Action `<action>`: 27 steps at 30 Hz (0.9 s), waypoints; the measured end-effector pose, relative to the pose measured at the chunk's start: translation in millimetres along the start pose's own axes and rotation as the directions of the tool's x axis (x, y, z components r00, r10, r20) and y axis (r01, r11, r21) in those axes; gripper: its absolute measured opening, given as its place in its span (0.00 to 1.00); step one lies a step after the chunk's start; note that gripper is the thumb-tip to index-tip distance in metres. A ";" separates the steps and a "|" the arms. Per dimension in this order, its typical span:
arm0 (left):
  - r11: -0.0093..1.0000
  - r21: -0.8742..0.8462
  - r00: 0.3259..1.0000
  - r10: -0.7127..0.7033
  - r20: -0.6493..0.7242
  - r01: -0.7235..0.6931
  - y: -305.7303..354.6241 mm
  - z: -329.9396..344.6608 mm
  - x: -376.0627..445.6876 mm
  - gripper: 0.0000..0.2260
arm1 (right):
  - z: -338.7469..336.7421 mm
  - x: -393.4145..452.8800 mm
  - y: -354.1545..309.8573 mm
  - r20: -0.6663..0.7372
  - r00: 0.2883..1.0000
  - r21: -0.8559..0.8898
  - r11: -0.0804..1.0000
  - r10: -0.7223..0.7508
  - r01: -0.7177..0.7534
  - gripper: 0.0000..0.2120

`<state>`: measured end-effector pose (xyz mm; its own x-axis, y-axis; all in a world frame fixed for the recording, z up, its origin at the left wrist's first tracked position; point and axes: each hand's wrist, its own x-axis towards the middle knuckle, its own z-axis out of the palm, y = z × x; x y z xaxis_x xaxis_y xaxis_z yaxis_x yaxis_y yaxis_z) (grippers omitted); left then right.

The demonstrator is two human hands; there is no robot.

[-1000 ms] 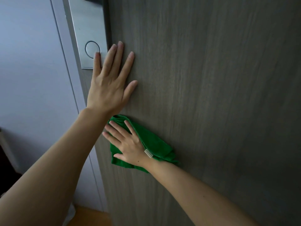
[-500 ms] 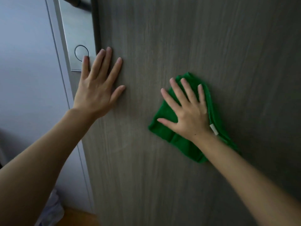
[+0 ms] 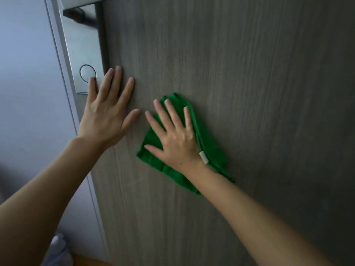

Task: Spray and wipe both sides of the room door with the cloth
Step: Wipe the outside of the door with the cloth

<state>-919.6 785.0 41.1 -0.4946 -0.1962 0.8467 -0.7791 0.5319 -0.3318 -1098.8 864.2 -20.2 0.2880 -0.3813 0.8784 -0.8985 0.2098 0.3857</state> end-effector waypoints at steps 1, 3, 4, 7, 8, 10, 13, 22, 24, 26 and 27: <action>1.000 -0.006 1.000 -0.001 0.004 0.001 0.3 -0.9 -0.1 0.31 | 5.4 -2.3 -11.0 -0.007 0.999 0.038 0.998 -0.041 0.041 0.41; 1.000 -0.015 1.000 -0.010 0.026 0.010 0.0 -2.4 -0.3 0.31 | 12.9 -7.3 -23.3 -0.031 0.994 0.117 0.987 -0.107 0.110 0.44; 1.000 -0.016 0.999 -0.015 0.038 0.015 -0.5 -3.3 -0.7 0.30 | 14.1 -8.6 -22.9 -0.042 0.989 0.150 0.978 -0.140 0.145 0.44; 1.000 -0.025 0.998 -0.013 0.065 0.015 -1.9 -6.3 -1.3 0.30 | 7.5 -3.9 0.7 -0.043 0.961 0.174 0.945 -0.274 0.277 0.44; 0.999 -0.033 0.997 -0.008 0.075 0.011 -2.2 -7.1 -0.8 0.30 | 2.2 1.4 13.7 -0.039 0.954 0.149 0.943 -0.296 0.299 0.44; 0.999 -0.039 0.995 -0.005 0.095 0.009 -2.5 -8.2 -0.4 0.30 | -10.3 15.6 44.1 -0.057 0.964 0.071 0.962 -0.261 0.264 0.42; 0.999 -0.027 0.994 -0.015 0.105 0.018 -2.1 -7.4 -0.7 0.31 | -33.8 38.8 96.2 -0.105 0.990 -0.040 0.995 -0.091 0.087 0.39; 0.999 -0.037 0.995 -0.027 0.092 0.030 0.7 -5.9 -1.2 0.32 | -61.0 45.2 146.7 -0.154 0.943 -0.132 0.940 0.294 -0.315 0.38; 0.997 -0.067 0.995 -0.037 0.093 0.043 4.3 -7.1 -1.4 0.31 | -56.6 41.8 135.2 -0.150 0.940 -0.115 0.939 0.305 -0.323 0.39; 0.992 -0.103 0.994 -0.058 0.098 0.068 8.4 -8.1 -2.0 0.31 | -50.5 33.4 123.2 -0.125 0.962 -0.098 0.962 0.244 -0.256 0.41; 0.990 -0.115 0.993 -0.065 0.100 0.077 10.7 -8.2 -3.5 0.31 | -46.5 27.6 116.0 -0.109 0.976 -0.091 0.975 0.190 -0.201 0.42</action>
<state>-923.1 798.1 38.0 -0.4788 -0.3121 0.8206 -0.7653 0.6063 -0.2159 -1179.6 919.9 61.9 0.1460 -0.2340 0.9612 -0.9041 0.3629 0.2257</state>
